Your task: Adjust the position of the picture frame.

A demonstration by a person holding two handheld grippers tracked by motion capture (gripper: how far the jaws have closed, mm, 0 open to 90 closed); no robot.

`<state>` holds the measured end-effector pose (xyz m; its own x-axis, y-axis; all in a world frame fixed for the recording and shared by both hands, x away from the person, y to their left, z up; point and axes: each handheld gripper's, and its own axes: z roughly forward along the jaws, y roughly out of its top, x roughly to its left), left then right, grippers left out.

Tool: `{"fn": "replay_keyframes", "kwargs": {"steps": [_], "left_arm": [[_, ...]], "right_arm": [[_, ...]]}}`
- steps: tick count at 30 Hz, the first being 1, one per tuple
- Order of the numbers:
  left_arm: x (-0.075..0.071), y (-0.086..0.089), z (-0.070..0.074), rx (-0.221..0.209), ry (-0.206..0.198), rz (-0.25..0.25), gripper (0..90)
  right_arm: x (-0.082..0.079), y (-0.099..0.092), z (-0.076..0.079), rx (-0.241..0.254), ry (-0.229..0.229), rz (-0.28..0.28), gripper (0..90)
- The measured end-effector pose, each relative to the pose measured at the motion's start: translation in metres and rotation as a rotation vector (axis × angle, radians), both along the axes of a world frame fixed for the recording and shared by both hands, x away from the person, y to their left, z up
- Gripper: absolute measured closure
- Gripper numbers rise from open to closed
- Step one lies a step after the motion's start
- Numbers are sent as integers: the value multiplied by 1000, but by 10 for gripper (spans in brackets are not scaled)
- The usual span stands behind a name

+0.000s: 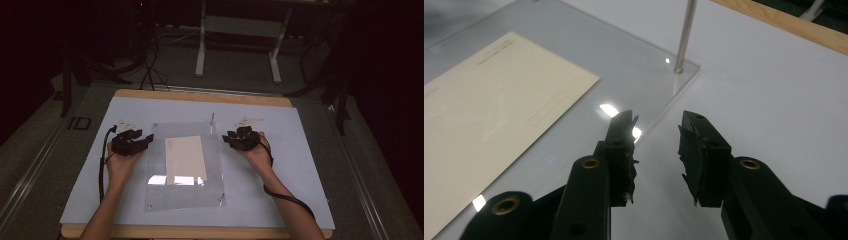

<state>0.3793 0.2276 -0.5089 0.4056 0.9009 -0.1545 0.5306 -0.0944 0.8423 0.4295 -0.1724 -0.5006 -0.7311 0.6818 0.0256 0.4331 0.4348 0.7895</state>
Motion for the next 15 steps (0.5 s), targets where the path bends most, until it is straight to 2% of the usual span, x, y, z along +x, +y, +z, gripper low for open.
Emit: {"fn": "replay_keyframes", "kwargs": {"steps": [2, 3, 5, 7, 10, 15], "left_arm": [[9, -3, -1, -55, 11, -39, 484], [13, -6, -1, -63, 14, -53, 488], [21, -13, 0, -56, 9, -81, 494], [28, -20, 1, -29, -2, -103, 495], [37, -32, 2, -28, -15, -122, 501], [50, -44, 2, -13, -8, -140, 506]], "right_arm": [[-8, -4, 1, 2, -2, 10, 664], [-12, -5, 2, 2, -4, 16, 663], [-20, -9, 3, 3, -4, 30, 663], [-26, -14, 5, 16, -7, 36, 663], [-35, -21, 6, 36, -6, 41, 664], [-51, -27, 2, 34, 5, 58, 663]]}}
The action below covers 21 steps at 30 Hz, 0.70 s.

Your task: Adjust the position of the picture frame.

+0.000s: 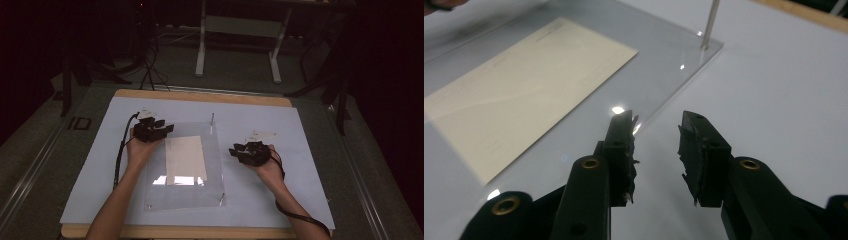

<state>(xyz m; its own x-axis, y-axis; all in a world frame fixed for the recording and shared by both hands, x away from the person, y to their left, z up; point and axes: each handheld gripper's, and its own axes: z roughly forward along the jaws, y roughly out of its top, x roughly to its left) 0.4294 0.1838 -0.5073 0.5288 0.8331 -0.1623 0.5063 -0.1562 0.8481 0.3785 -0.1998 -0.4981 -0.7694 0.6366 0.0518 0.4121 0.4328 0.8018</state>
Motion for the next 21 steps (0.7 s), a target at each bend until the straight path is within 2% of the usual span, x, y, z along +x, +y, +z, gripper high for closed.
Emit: {"fn": "replay_keyframes", "kwargs": {"steps": [2, 3, 7, 9, 11, 12, 16, 19, 21], "left_arm": [[7, -6, -2, 32, 4, -13, 508], [11, -10, -4, 32, 0, -12, 511], [20, -19, -7, 36, 9, -36, 518], [24, -25, -8, 54, 6, -45, 521], [24, -25, -8, 54, 6, -45, 524], [32, -34, -8, 66, 14, -59, 527], [38, -45, -6, 47, 9, -79, 532], [41, -56, -5, 8, -6, -133, 527], [43, -65, -5, 9, -10, -164, 527]], "right_arm": [[-5, -1, -1, 6, 3, 9, 664], [-12, -2, -2, 9, 7, 18, 664], [-23, -4, -2, 33, 10, 36, 666], [-27, -4, -2, 44, 10, 42, 668], [-29, -4, -2, 46, 10, 45, 670], [-33, -4, -3, 48, 11, 52, 671], [-41, -4, -6, 46, 16, 71, 679], [-48, -4, -8, 41, 19, 87, 681], [-52, -4, -9, 43, 24, 95, 680]]}}
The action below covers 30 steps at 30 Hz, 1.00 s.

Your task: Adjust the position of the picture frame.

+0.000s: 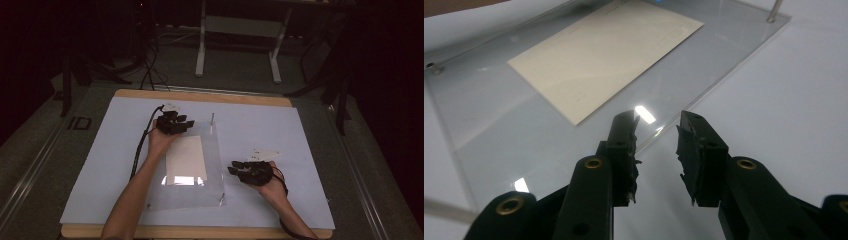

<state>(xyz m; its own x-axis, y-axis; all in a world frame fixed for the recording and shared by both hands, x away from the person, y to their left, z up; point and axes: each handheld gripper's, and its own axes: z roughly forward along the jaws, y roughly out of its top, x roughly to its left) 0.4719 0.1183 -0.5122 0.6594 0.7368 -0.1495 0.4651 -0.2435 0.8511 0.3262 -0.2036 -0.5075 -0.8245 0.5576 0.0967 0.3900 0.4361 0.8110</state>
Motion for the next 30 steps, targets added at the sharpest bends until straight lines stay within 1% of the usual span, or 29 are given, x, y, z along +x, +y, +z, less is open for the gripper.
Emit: {"fn": "replay_keyframes", "kwargs": {"steps": [3, 4, 5, 6, 7, 9, 11, 12, 13, 15, 17, 18, 19, 20, 21, 22, 23, 24, 25, 26, 27, 30], "left_arm": [[3, -14, -1, 16, -4, -29, 530], [3, -14, -1, 16, -4, -29, 533], [5, -23, -2, 13, -4, -32, 537], [7, -26, -2, 20, -1, -31, 540], [9, -31, -2, 41, 4, -23, 552], [14, -39, -4, 57, 6, -12, 574], [18, -44, -5, 46, 0, -1, 589], [20, -47, -6, 46, 5, 3, 598], [23, -50, -7, 48, 20, 4, 603], [28, -58, -7, 63, 24, -12, 604], [32, -67, -6, 63, 29, -14, 603], [33, -70, -5, 58, 27, -20, 610], [35, -74, -5, 66, 23, -18, 621], [36, -77, -6, 69, 28, -18, 633], [38, -79, -7, 74, 43, -24, 659], [40, -82, -9, 100, 52, -24, 681], [41, -85, -10, 136, 53, -12, 704], [42, -86, -11, 156, 52, 6, 764], [43, -84, -11, 139, 65, 8, 832], [44, -84, -12, 132, 70, 6, 828], [44, -84, -12, 143, 60, -2, 832], [43, -85, -11, 168, 51, -1, 840]], "right_arm": [[-6, 0, -3, 1, 10, 10, 680], [-8, 0, -5, -7, 12, 12, 680], [-9, -1, -6, -8, 15, 11, 680], [-10, -1, -6, -12, 14, 14, 680], [-10, -2, -7, -12, 16, 12, 680], [-11, -3, -8, -10, 26, 11, 680], [-13, -3, -8, -10, 28, 14, 682], [-14, -3, -8, -8, 27, 16, 682], [-15, -3, -8, -7, 28, 23, 682], [-19, -4, -8, -9, 31, 34, 682], [-24, -5, -9, -5, 35, 43, 682], [-26, -5, -9, 4, 38, 51, 683], [-28, -5, -9, 16, 47, 56, 686], [-30, -5, -9, 13, 47, 69, 686], [-32, -3, -9, 3, 39, 79, 686], [-34, -2, -9, -3, 36, 86, 686], [-35, -1, -8, 0, 39, 96, 686], [-35, -1, -8, 6, 37, 105, 685], [-36, -2, -7, 6, 37, 111, 685], [-37, -2, -6, 7, 39, 114, 685], [-38, -2, -7, 13, 41, 121, 685], [-43, -4, -7, 14, 44, 149, 686]]}}
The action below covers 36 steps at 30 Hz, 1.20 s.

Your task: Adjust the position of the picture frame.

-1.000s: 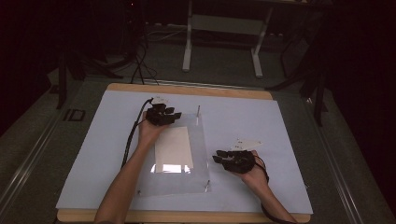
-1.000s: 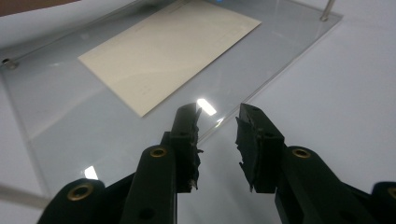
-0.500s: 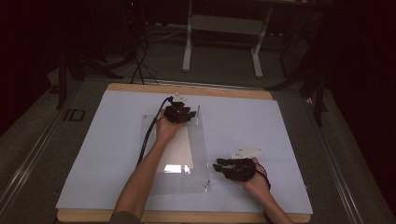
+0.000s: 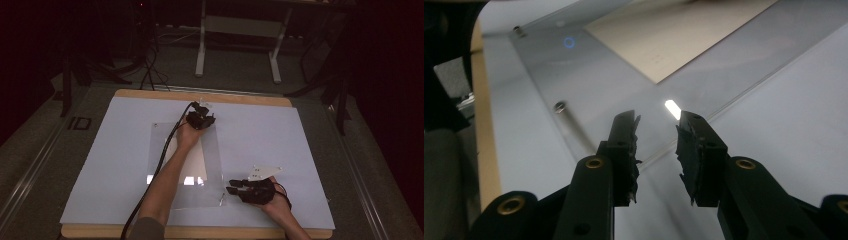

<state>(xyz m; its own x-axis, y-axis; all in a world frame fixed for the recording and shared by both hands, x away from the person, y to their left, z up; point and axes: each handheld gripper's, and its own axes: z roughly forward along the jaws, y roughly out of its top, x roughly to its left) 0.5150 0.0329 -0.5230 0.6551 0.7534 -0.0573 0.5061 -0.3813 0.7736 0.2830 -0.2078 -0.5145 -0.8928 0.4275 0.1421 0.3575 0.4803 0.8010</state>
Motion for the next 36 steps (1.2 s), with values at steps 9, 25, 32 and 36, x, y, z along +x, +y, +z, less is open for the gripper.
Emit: {"fn": "replay_keyframes", "kwargs": {"steps": [9, 25, 32, 36], "left_arm": [[-1, 0, 0, -1, 5, 10, 840], [0, 1, -1, -23, 10, 9, 829], [3, -3, -4, -11, 13, 3, 816], [5, -6, -7, -10, 18, 13, 812]], "right_arm": [[-5, 0, -3, -11, -5, 65, 712], [-15, 15, -5, -40, -20, 200, 723], [-13, 35, -17, -68, -48, 150, 818], [-14, 35, -20, -67, -47, 139, 821]]}}
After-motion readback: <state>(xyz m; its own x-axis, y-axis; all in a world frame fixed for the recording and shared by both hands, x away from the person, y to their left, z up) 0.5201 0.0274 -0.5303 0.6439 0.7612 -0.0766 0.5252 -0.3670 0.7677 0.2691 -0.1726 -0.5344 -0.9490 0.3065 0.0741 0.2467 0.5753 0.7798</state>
